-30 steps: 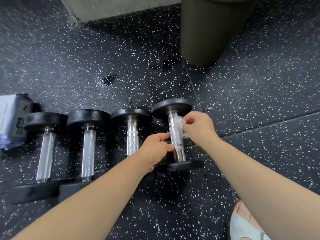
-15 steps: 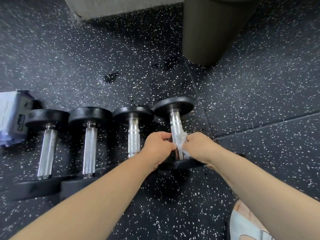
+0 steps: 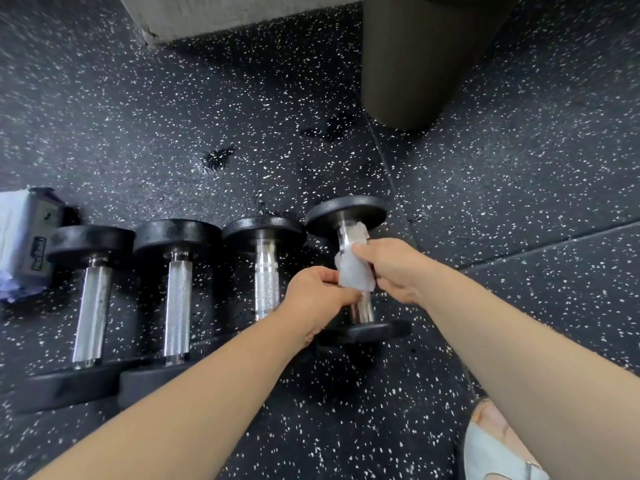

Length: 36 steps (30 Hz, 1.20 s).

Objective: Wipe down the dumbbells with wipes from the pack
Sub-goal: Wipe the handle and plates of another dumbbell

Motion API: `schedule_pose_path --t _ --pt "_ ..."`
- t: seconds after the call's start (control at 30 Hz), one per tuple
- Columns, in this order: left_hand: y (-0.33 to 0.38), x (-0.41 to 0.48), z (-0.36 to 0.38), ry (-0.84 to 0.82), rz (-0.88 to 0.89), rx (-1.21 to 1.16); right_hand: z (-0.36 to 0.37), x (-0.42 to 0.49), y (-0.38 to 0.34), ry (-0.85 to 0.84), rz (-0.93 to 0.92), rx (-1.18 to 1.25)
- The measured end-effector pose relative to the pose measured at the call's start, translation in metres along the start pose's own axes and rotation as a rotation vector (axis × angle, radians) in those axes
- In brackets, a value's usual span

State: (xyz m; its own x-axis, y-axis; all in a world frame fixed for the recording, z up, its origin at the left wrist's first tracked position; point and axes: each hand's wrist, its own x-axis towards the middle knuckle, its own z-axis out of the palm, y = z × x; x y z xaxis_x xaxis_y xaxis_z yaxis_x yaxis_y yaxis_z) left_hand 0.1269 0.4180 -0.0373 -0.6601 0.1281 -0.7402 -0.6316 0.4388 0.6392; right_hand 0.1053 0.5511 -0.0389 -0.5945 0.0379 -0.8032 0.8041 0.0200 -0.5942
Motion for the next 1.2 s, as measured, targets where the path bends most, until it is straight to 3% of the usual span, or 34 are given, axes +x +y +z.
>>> schedule_pose_path --t 0.1,0.2,0.47,0.67,0.9,1.03,1.2 --pt "0.002 -0.003 0.01 0.05 0.028 0.115 0.0 -0.001 0.009 -0.015 0.002 0.004" --pt "0.004 -0.004 0.022 0.127 0.069 0.172 0.005 0.002 0.013 0.099 -0.001 -0.053" --pt "0.02 -0.003 0.065 -0.052 0.187 0.231 -0.039 -0.014 0.022 0.403 -0.05 -0.161" --pt "0.017 0.002 0.074 -0.11 0.138 0.243 -0.053 -0.02 0.029 0.403 -0.108 -0.418" --pt "0.014 -0.004 0.05 -0.049 0.234 0.192 -0.043 -0.018 0.018 0.224 -0.043 -0.196" --pt "0.006 -0.004 0.037 -0.035 0.201 0.018 -0.036 0.001 -0.004 0.178 -0.012 0.095" --pt "0.002 -0.001 0.016 -0.066 0.176 0.005 -0.02 -0.016 0.01 0.134 -0.013 -0.044"
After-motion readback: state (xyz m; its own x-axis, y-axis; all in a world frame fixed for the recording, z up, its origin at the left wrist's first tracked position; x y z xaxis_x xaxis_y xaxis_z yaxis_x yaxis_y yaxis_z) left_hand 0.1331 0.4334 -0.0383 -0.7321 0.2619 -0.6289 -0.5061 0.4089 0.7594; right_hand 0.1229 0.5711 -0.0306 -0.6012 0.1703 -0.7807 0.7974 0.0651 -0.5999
